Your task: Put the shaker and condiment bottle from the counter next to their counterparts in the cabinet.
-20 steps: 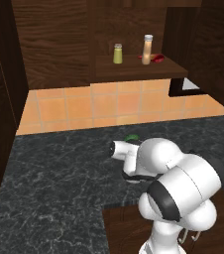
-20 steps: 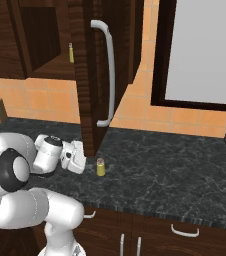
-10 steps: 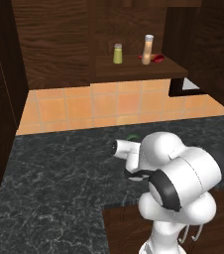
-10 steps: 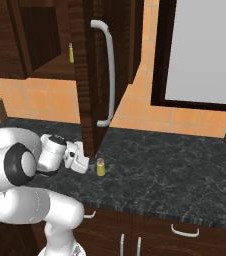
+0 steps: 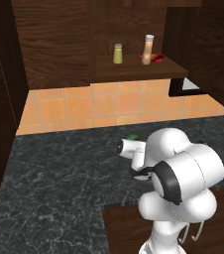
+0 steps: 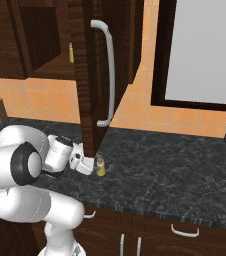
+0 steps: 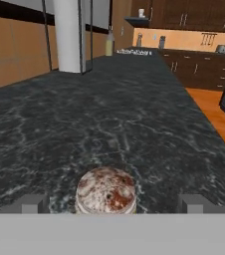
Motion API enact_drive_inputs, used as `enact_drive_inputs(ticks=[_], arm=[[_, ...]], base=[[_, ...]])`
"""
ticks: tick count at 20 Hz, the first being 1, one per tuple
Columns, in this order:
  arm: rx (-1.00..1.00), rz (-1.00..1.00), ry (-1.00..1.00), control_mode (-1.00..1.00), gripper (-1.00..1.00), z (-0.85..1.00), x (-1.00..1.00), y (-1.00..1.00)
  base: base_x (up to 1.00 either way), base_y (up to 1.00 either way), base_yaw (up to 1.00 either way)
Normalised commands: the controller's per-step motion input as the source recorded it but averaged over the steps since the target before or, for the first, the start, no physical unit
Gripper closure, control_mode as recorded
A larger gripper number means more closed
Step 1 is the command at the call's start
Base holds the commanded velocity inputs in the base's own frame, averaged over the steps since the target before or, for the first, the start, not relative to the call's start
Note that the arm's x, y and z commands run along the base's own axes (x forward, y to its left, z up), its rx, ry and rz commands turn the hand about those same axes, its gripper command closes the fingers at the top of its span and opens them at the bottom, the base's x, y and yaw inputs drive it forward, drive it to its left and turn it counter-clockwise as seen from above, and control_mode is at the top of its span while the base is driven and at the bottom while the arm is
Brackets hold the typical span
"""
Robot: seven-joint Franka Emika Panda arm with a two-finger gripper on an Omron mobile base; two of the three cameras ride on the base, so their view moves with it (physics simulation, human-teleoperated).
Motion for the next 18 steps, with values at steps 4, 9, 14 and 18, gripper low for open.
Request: enact_drive_inputs(ticks=[4, 9, 14, 18], arm=[[0.00, 0.00, 0.01, -1.00, -1.00, -0.38, 0.03, -0.01], [0.01, -0.01, 0.00, -1.00, 1.00, -0.20, 0.06, -0.10], [0.00, 0.00, -0.02, -1.00, 1.00, 0.01, 0.02, -0.06], [0.00, 0.00, -0.11, -1.00, 1.00, 0.37, -0.03, 0.00]], base=[[0.00, 0.00, 0.00], [0.00, 0.00, 0.00], [0.00, 0.00, 0.00], [0.00, 0.00, 0.00]])
